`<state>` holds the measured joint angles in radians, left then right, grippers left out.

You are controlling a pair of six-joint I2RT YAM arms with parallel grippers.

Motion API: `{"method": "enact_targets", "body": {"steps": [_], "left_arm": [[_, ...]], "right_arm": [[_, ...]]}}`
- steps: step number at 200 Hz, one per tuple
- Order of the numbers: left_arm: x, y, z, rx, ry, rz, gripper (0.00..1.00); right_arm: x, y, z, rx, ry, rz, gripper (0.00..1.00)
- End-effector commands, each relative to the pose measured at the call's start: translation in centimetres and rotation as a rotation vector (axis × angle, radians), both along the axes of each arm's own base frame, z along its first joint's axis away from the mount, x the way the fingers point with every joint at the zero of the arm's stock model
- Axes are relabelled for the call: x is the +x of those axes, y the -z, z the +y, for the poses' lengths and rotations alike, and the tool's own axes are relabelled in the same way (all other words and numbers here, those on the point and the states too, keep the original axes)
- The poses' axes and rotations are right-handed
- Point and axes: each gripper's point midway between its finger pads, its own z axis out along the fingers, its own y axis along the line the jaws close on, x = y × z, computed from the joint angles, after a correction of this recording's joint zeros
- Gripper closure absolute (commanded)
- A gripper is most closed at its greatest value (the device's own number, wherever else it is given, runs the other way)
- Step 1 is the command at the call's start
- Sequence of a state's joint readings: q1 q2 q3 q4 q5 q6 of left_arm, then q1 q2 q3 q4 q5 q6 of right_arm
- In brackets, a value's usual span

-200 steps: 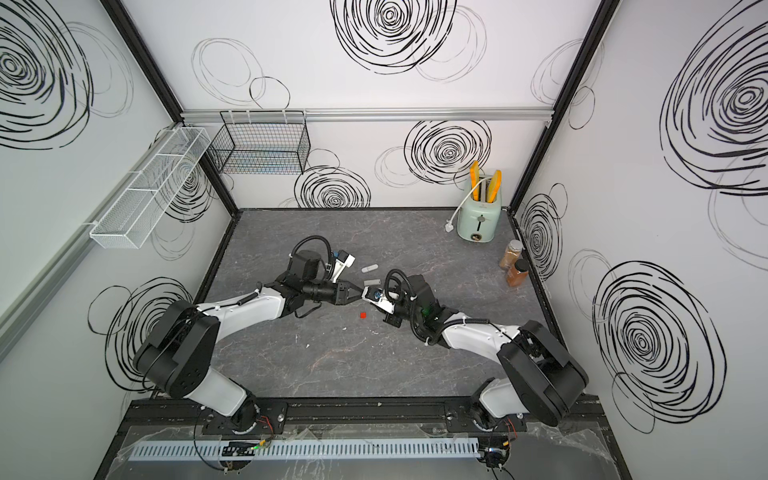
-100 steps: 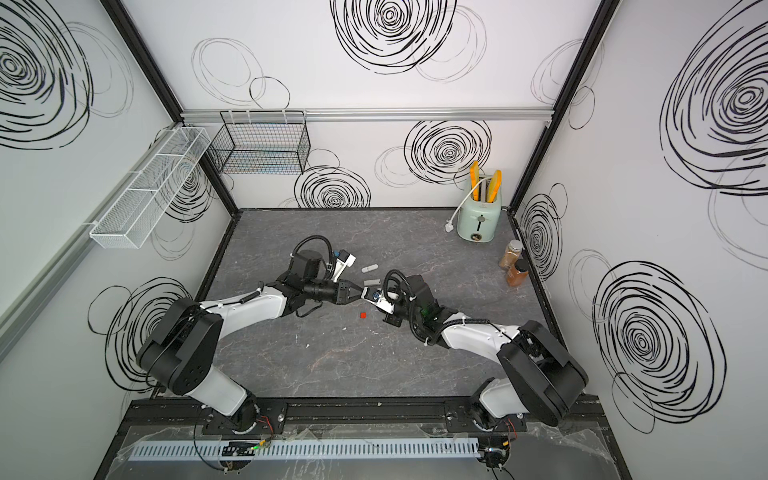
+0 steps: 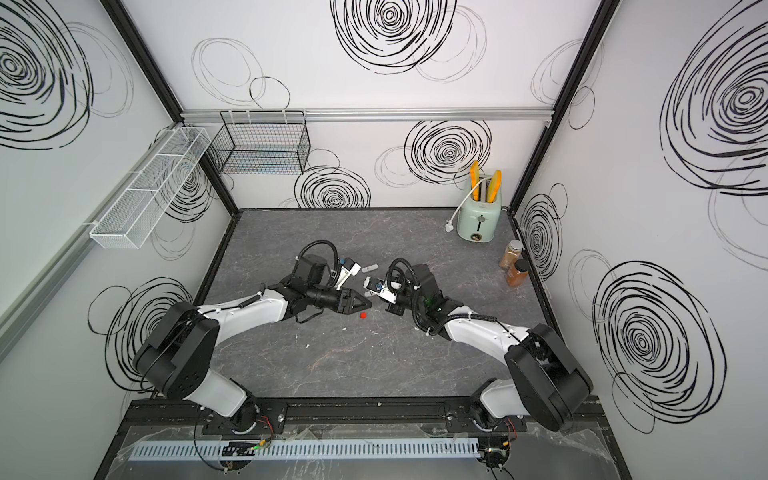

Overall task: Close the usb drive cover
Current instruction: Close the cover of the USB drive, then place the USB drive at the center of the board.

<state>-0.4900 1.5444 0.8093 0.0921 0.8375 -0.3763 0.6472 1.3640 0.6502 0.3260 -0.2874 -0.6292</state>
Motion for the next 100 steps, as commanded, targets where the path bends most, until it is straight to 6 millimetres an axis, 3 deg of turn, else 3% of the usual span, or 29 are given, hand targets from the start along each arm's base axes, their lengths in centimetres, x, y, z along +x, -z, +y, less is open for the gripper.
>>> {"method": "enact_targets", "body": {"steps": [1, 55, 100], "left_arm": [[0.0, -1.7, 1.1, 0.03, 0.002, -0.162, 0.43], [1.0, -1.6, 3.9, 0.173, -0.047, -0.381, 0.23], [3.1, -2.2, 7.4, 0.232, -0.171, -0.47, 0.11]], "right_arm": [[0.1, 0.1, -1.2, -0.058, 0.003, -0.013, 0.99], [0.7, 1.9, -0.5, -0.155, -0.04, 0.081, 0.99], [1.4, 4.9, 0.1, -0.283, -0.082, 0.176, 0.98]]}}
